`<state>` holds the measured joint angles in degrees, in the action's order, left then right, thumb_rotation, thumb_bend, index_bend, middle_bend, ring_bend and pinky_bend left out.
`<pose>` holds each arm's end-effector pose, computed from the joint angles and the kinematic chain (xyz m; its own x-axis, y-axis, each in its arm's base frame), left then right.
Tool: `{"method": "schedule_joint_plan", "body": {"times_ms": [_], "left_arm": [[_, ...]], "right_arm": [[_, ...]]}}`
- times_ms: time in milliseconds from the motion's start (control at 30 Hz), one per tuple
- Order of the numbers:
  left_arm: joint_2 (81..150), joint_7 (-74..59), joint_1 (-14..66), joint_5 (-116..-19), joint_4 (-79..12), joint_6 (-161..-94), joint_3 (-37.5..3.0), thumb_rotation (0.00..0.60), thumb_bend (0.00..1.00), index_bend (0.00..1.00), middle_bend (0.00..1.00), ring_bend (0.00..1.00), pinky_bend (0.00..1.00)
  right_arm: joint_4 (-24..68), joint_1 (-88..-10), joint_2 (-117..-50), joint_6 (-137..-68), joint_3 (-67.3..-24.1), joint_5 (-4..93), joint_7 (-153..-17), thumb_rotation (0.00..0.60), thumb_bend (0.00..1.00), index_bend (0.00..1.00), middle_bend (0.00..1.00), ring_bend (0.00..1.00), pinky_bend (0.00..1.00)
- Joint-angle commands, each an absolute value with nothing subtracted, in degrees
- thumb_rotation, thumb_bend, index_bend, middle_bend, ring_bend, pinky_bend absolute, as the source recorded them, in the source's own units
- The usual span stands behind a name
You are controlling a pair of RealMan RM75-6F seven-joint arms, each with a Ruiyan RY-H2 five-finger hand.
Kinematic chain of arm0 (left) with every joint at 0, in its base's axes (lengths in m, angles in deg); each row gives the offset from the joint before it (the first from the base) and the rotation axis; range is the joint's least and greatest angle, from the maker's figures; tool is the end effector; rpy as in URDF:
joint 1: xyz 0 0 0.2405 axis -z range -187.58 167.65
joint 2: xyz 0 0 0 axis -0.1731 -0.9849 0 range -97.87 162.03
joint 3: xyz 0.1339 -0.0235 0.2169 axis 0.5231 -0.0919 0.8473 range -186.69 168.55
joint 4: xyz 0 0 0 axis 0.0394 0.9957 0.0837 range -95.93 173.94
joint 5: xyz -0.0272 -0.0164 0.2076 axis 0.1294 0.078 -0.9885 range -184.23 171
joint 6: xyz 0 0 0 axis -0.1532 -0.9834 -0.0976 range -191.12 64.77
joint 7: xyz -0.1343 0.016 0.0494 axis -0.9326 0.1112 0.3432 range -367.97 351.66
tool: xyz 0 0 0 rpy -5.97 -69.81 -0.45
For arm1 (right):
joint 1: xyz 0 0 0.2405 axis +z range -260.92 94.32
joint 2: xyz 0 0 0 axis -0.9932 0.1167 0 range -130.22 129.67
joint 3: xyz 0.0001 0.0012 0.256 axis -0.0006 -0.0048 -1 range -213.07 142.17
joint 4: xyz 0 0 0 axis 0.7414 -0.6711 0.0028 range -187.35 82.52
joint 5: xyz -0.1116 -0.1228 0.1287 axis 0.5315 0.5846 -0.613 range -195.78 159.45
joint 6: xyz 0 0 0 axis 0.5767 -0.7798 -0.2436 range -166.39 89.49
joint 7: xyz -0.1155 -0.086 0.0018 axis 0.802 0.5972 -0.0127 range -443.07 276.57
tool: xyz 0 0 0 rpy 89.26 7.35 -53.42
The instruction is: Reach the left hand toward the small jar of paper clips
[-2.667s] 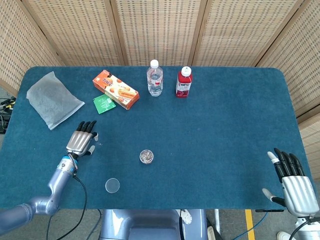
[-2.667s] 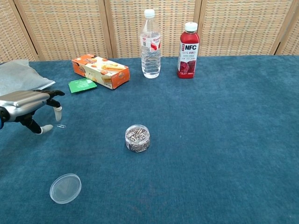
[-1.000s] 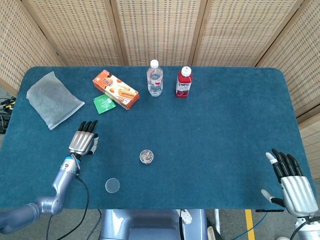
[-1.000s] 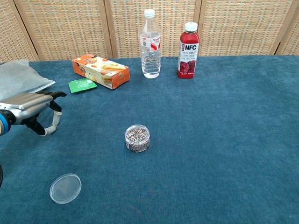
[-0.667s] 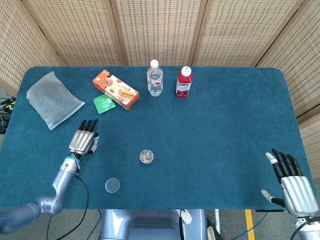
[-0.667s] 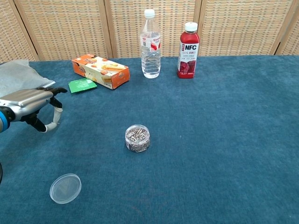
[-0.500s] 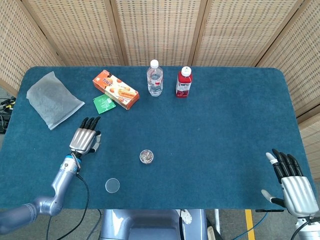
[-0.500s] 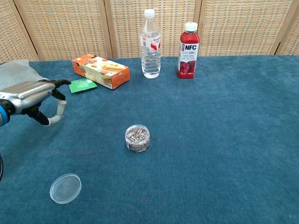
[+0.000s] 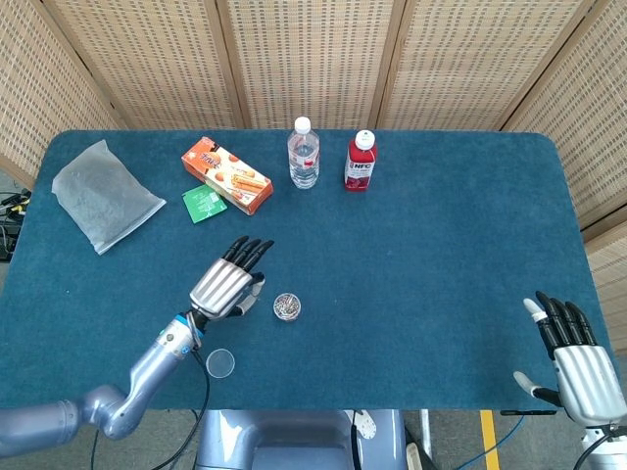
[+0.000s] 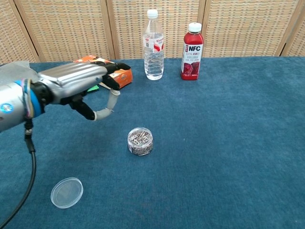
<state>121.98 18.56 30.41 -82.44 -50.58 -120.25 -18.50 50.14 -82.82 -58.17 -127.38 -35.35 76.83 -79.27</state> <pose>-0.1140 0.3107 -0.0240 0.5384 0.1333 0.8320 0.7318 -0.5635 -0.3833 -0.2751 -0.1454 0.1717 0.4005 -0.0109 0.9162 -0.9125 -0.0955 0.3978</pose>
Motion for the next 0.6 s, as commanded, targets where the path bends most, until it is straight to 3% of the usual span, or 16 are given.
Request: {"method": "schedule_joint_plan", "body": {"times_ms": [33,600], "left_arm": [[125.6,25.1,33.1,-76.8,-50.9,-118.3,-19.7,0.600,0.43,0.89,0.00,0.00,0.00],[134.8,31.6,37.9,-68.0,-42.5,-116.0,-19.6,0.600,0.43,0.89,0.00,0.00,0.00]], "right_arm": [[50.0,-82.7,-58.0,-127.2,-35.4,76.8,-79.7,0.600,0.00,0.00,0.00,0.00,0.00],[49.8,-82.4,-57.2,-126.7,-35.6,75.8,-82.1,0.600,0.00,0.00,0.00,0.00,0.00]]}}
